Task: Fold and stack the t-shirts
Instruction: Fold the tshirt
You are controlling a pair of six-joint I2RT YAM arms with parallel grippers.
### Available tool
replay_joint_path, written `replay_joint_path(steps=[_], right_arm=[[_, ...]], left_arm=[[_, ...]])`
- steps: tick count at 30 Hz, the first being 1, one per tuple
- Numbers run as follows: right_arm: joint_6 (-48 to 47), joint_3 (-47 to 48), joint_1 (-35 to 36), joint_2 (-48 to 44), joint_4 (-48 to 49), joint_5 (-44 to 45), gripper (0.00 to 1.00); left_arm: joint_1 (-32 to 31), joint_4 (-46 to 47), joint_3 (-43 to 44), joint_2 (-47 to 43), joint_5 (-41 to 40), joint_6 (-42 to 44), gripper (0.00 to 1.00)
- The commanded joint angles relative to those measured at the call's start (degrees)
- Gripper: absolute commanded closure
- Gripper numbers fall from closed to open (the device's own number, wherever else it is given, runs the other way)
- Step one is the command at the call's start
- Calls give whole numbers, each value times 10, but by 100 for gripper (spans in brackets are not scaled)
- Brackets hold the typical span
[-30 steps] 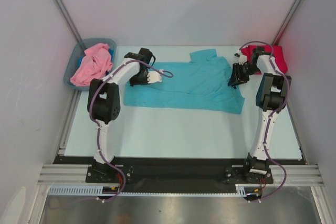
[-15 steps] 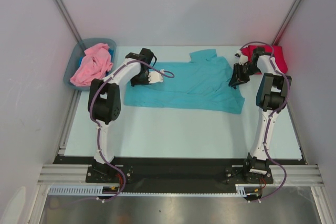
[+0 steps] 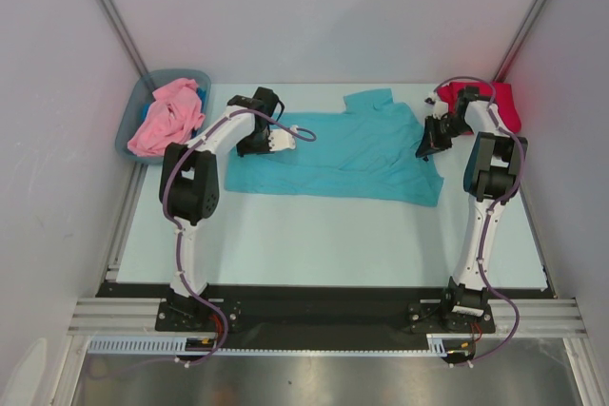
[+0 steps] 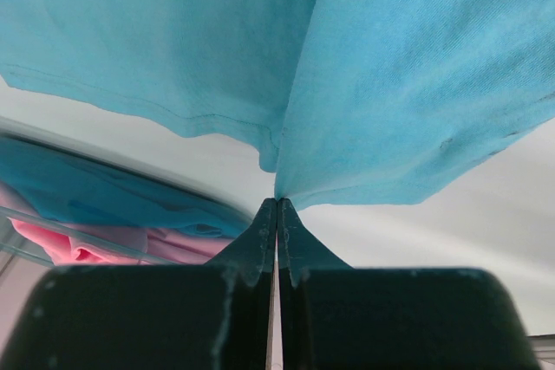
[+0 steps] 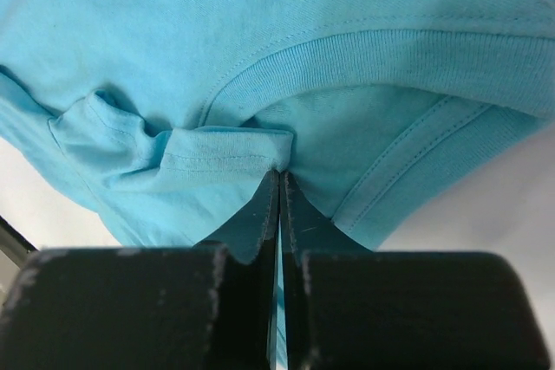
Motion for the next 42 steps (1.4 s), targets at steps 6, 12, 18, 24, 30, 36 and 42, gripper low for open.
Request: replay_joint_path(steps=[6,12,18,24,30,36,42], right_arm=[[1,6,6,-42,2,0,100],[-2,3,4,-72,2,15,100],[-6,1,-8,-89,3,37,100],[-7,14,-16,-93,3,50,100],[-8,24,-18,-90,2,58,100],[-13,26,-20,-93,2,61,100],[-12,30,-19,-95,2,62,100]], left_arm=[[-4,6,-15,-37,-5,-3,100],[1,18,-47,-47,-11,13,100],[11,28,-63,-50,-20,24,100],[17,45,-65,-48,-32,23,100],[19,60,-66,-45,-43,26,100],[24,76,-66,-38,-58,26,100],[25,88,-63,-34,-67,30,100]])
